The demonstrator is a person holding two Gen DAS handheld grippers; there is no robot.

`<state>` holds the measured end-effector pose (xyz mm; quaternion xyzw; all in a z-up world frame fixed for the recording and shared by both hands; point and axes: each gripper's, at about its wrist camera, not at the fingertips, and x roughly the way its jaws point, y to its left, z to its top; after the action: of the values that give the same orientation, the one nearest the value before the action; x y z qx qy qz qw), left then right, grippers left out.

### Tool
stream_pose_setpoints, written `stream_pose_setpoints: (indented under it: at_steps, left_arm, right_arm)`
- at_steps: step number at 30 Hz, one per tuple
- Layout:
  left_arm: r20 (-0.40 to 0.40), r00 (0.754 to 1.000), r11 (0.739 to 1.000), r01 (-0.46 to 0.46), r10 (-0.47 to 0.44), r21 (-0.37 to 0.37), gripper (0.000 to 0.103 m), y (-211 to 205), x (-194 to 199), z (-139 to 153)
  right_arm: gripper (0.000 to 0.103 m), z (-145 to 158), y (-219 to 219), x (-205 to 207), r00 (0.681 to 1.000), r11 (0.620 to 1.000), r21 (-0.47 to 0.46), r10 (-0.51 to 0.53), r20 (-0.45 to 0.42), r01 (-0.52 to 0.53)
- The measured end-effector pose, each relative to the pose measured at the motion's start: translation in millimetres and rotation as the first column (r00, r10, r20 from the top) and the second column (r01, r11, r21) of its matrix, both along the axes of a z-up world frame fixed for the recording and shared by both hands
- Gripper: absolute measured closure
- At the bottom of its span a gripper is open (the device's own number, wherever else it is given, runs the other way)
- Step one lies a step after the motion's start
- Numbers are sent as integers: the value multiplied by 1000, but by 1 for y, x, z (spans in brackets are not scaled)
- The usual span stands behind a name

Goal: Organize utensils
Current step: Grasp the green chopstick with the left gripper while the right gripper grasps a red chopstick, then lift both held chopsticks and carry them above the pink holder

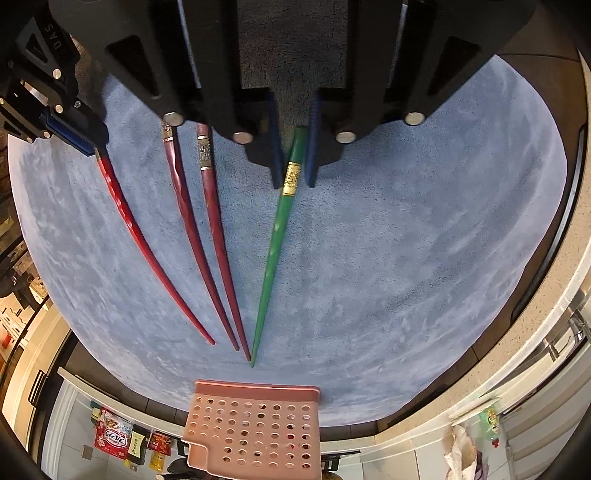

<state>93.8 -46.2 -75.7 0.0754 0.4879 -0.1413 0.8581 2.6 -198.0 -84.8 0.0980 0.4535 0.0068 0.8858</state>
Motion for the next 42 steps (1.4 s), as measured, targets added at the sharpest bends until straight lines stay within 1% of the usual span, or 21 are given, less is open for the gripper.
stream_pose_setpoints:
  at_steps: [4, 7, 10, 14, 19, 22, 29, 32, 38, 42]
  left_arm:
    - [-6, 1000, 1000, 0, 0, -1, 93, 1, -1, 1]
    - [-11, 1000, 1000, -6, 6, -9, 94, 4, -2, 4]
    - [-15, 1000, 1000, -16, 15, -24, 95, 8, -2, 10]
    - [-4, 1000, 998, -31, 31, -57, 95, 17, -1, 25]
    - [30, 998, 994, -44, 47, -99, 95, 27, 4, 53]
    - [55, 997, 991, -46, 53, -123, 95, 31, 9, 69]
    - [142, 988, 986, -35, 59, -161, 96, 35, 28, 114]
    - [182, 981, 983, -31, 65, -180, 96, 35, 44, 134]
    - [250, 966, 980, -24, 74, -196, 96, 30, 75, 169]
    - [270, 960, 977, -16, 75, -214, 96, 25, 94, 188]
  right_arm:
    - [96, 3, 0, 0, 1000, 1000, -1, -4, 5, 4]
    - [96, 12, -2, -1, 1000, 1000, 2, -8, 21, 8]
    - [96, 25, -6, -2, 999, 1000, 6, -13, 46, 13]
    - [96, 47, -10, -2, 996, 1000, 11, -22, 90, 21]
    - [96, 78, -21, 1, 987, 999, 35, -42, 157, 37]
    - [96, 101, -28, 6, 977, 998, 29, -52, 208, 47]
    - [96, 145, -44, 28, 952, 997, 48, -78, 297, 67]
    - [96, 161, -54, 40, 940, 995, 74, -92, 329, 72]
    - [96, 188, -66, 68, 915, 992, 92, -112, 387, 82]
    - [96, 204, -73, 85, 900, 991, 103, -120, 419, 85]
